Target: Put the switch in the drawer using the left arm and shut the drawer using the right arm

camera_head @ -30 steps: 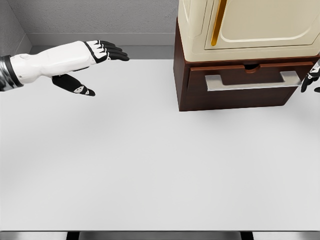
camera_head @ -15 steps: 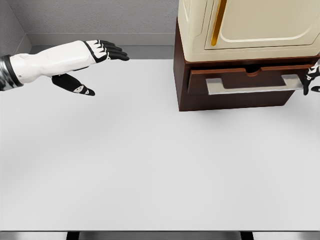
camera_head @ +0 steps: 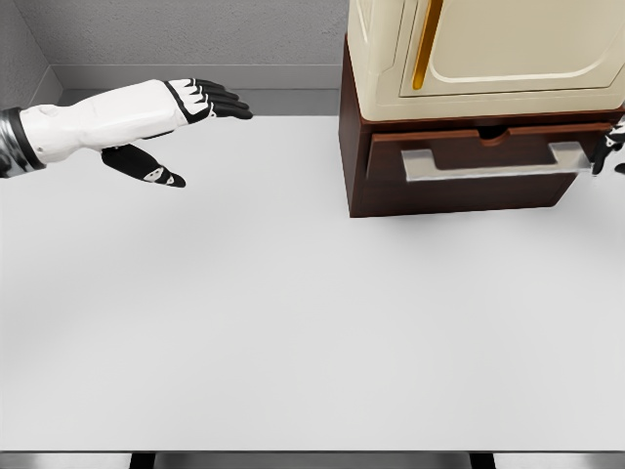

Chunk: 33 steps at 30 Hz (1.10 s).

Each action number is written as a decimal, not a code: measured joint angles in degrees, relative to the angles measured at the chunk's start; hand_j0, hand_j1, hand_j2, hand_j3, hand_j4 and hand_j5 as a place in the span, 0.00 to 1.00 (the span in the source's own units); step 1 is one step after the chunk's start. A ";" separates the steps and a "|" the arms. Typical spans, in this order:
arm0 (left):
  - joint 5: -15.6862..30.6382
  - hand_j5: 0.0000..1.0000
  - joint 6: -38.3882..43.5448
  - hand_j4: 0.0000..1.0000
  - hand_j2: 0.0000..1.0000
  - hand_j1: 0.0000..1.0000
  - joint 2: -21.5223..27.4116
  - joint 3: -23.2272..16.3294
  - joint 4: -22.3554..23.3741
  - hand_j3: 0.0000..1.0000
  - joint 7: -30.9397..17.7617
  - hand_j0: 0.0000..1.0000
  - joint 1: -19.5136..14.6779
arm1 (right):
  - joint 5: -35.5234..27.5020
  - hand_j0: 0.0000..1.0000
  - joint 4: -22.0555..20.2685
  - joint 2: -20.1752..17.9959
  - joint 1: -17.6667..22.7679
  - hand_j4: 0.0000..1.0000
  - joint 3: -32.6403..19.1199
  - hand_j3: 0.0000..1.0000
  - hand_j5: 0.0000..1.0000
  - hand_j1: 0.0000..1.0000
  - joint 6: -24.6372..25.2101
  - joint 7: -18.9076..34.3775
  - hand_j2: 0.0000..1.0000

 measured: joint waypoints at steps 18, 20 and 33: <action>0.00 1.00 0.01 1.00 1.00 1.00 0.07 0.03 -0.03 1.00 0.00 1.00 0.00 | -0.23 0.59 2.37 1.46 -0.18 0.59 -0.54 0.59 0.59 0.59 0.73 -0.06 0.59; 0.00 1.00 0.01 1.00 1.00 1.00 0.06 0.02 -0.07 1.00 0.00 1.00 0.00 | -0.13 0.59 2.47 1.51 -0.26 0.59 -0.52 0.59 0.59 0.59 0.60 -0.03 0.59; 0.00 1.00 0.00 1.00 1.00 1.00 0.08 0.00 -0.09 1.00 0.00 1.00 0.00 | -0.89 0.59 5.27 3.45 -0.62 0.59 -1.57 0.59 0.59 0.59 0.30 -0.06 0.59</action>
